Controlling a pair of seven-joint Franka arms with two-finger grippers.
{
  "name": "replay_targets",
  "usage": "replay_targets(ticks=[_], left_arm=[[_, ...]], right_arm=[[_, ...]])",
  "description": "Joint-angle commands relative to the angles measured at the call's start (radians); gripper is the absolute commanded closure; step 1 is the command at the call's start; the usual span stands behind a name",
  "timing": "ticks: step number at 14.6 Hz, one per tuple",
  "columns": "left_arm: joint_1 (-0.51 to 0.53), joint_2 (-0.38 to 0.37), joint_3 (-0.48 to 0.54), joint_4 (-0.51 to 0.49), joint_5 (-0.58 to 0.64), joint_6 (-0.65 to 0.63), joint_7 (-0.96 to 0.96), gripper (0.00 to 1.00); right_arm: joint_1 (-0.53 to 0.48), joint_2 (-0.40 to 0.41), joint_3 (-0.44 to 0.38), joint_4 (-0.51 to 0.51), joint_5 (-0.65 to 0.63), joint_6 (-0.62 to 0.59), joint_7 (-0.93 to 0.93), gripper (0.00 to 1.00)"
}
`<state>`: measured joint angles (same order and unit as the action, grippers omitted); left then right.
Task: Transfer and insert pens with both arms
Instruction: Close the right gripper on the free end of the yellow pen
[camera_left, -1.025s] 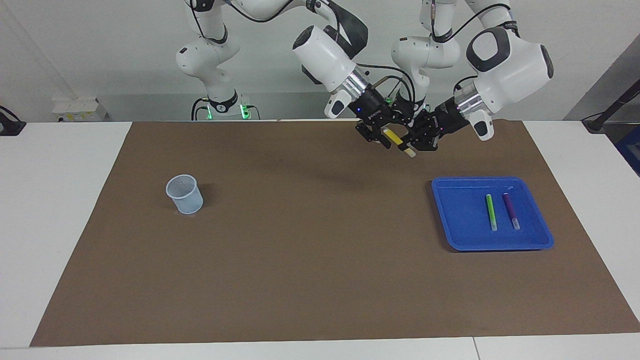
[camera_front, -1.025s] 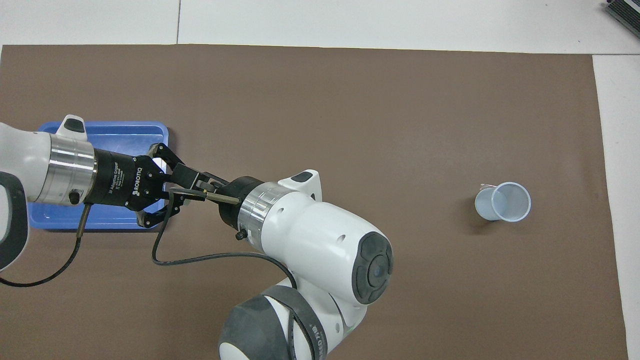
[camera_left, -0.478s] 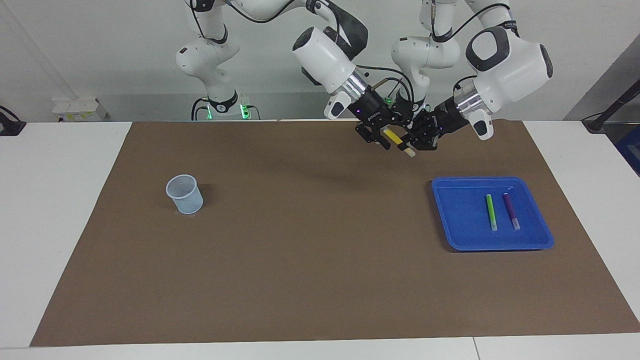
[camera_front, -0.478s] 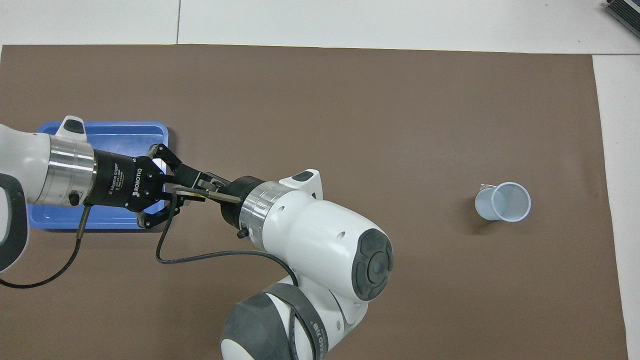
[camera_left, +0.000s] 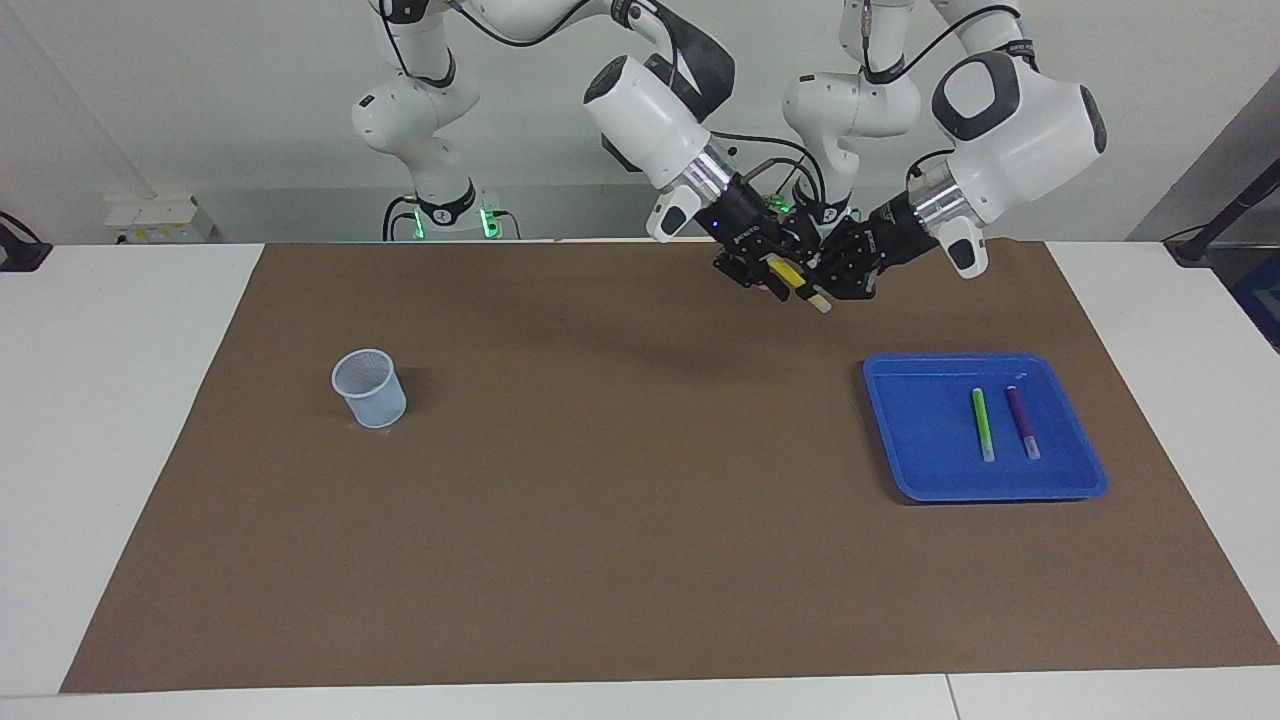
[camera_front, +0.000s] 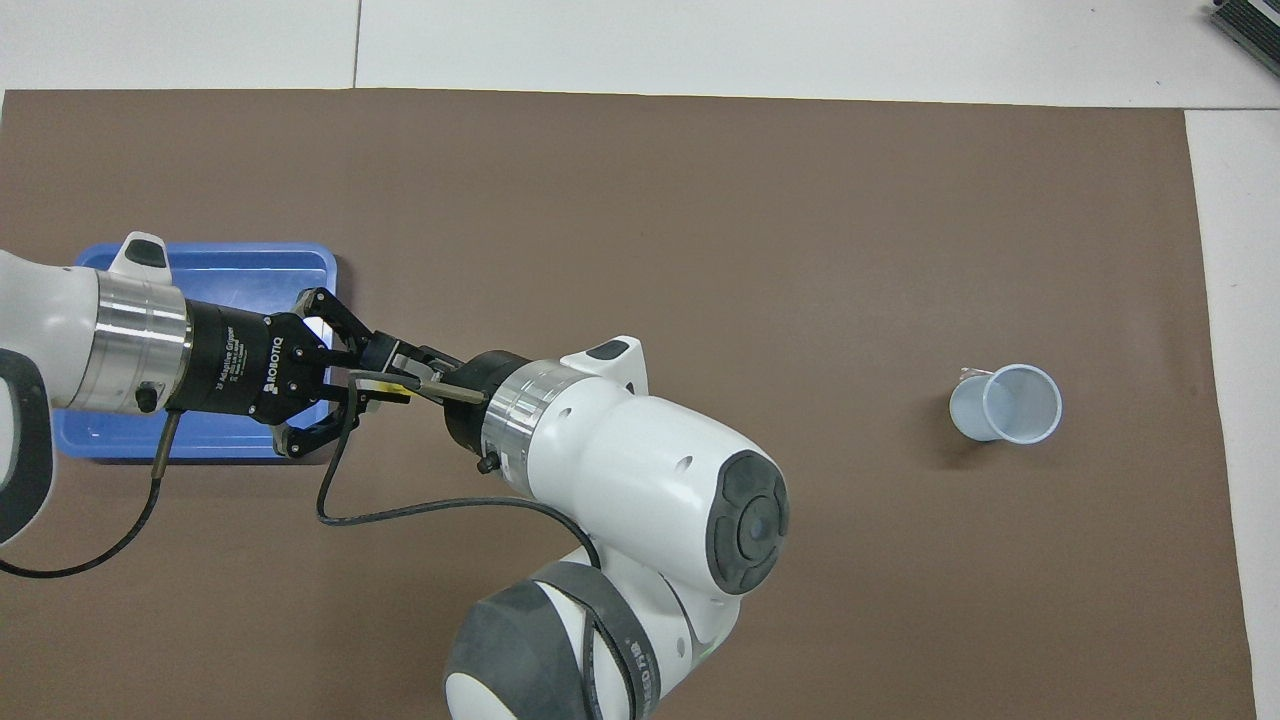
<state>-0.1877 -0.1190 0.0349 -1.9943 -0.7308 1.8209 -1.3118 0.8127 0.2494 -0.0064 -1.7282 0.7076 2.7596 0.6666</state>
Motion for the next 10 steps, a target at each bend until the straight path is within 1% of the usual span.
replay_targets(ticks=[1, 5, 7, 10], left_arm=[[-0.016, -0.034, 0.011, -0.038, -0.018, 0.024, -0.015, 1.0], [-0.016, -0.037, 0.011, -0.038, -0.018, 0.026, -0.014, 1.0], [-0.016, -0.037, 0.011, -0.038, -0.018, 0.026, -0.015, 1.0], [-0.016, -0.037, 0.011, -0.038, -0.018, 0.026, -0.015, 1.0]], right_arm=[[-0.038, -0.042, 0.0, -0.005, -0.023, -0.086, -0.001, 0.38], [-0.041, -0.044, 0.002, -0.005, -0.043, -0.101, -0.001, 0.38], [-0.04, -0.045, 0.003, -0.005, -0.042, -0.1, 0.004, 0.42], [-0.034, -0.051, 0.005, -0.014, -0.042, -0.1, 0.008, 0.44]])
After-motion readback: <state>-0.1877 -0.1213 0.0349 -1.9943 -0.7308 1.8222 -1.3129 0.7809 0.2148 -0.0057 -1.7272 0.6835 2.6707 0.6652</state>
